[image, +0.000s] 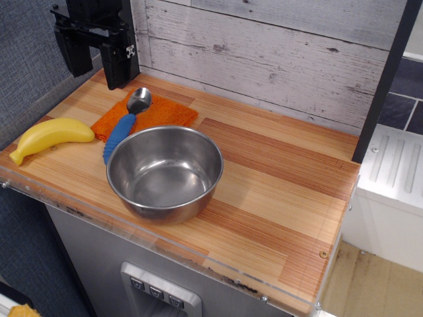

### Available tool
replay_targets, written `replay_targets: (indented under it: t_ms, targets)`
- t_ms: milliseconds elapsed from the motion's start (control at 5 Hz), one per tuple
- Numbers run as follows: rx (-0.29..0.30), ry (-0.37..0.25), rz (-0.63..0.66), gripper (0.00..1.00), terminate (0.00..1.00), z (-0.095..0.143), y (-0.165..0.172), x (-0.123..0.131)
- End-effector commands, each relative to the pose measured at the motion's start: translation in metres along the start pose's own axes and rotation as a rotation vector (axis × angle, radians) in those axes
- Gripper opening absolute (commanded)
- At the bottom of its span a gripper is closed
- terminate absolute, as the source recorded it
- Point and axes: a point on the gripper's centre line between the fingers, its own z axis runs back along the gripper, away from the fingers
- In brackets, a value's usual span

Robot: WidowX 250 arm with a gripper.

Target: Move the pan to the top part of the table

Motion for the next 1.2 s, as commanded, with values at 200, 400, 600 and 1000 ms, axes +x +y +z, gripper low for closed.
replay_targets:
  t_ms: [200, 400, 600, 1000]
  targets:
    - [0.058, -0.015, -0.031, 1.0, 0.0, -0.011, -0.039, -0.001]
    - [0.06, -0.027, -0.121, 1.0, 0.0, -0.024, -0.08, -0.011]
    - [0.036, -0.044, -0.183, 1.0, 0.0, -0.032, -0.114, -0.025]
    - [0.03, -0.069, -0.242, 1.0, 0.0, -0.039, -0.147, -0.036]
